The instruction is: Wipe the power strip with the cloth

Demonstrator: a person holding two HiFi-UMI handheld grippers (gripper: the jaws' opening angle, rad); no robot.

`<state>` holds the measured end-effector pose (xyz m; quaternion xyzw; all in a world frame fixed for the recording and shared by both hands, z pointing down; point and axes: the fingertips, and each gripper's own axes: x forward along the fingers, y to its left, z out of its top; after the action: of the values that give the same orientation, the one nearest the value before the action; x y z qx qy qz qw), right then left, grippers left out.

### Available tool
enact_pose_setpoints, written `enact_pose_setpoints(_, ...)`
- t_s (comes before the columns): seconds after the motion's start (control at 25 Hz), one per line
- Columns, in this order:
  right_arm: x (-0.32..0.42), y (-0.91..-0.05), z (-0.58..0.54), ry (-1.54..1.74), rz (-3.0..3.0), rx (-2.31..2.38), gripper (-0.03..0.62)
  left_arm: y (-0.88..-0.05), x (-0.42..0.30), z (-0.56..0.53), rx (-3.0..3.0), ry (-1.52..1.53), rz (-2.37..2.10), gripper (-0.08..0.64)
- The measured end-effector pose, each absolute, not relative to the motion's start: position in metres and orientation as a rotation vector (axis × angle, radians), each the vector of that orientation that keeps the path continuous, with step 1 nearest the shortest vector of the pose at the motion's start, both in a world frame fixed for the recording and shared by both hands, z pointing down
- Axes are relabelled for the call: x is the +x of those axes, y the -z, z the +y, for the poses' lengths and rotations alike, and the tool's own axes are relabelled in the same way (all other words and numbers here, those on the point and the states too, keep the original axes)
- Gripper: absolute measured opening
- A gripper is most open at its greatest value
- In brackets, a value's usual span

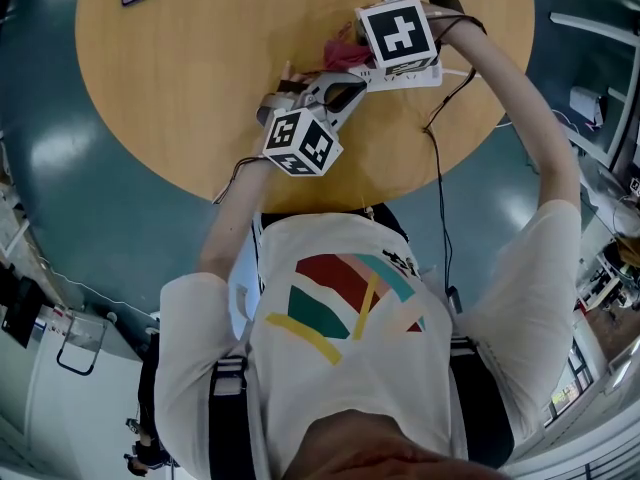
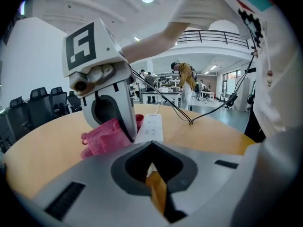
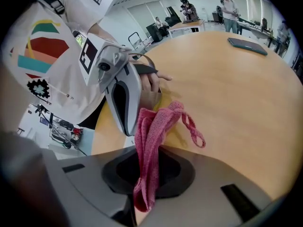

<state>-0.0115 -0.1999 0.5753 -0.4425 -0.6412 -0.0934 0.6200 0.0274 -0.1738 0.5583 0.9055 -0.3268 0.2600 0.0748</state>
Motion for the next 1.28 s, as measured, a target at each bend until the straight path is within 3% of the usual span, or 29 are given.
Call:
enact_pose_setpoints(0.76,0.120,-0.569,-0.272,0.061,-1.434,-0.710,0.040,-0.543,0.023,-0.183,2.695,-0.814,-1.004,0.043)
enact_pose_setpoints(1.28,0.132,-0.541,-0.290,-0.032,-1.692,-0.371,0.040,-0.539,0.017,-0.188,2.604,-0.798,-1.020,0.043)
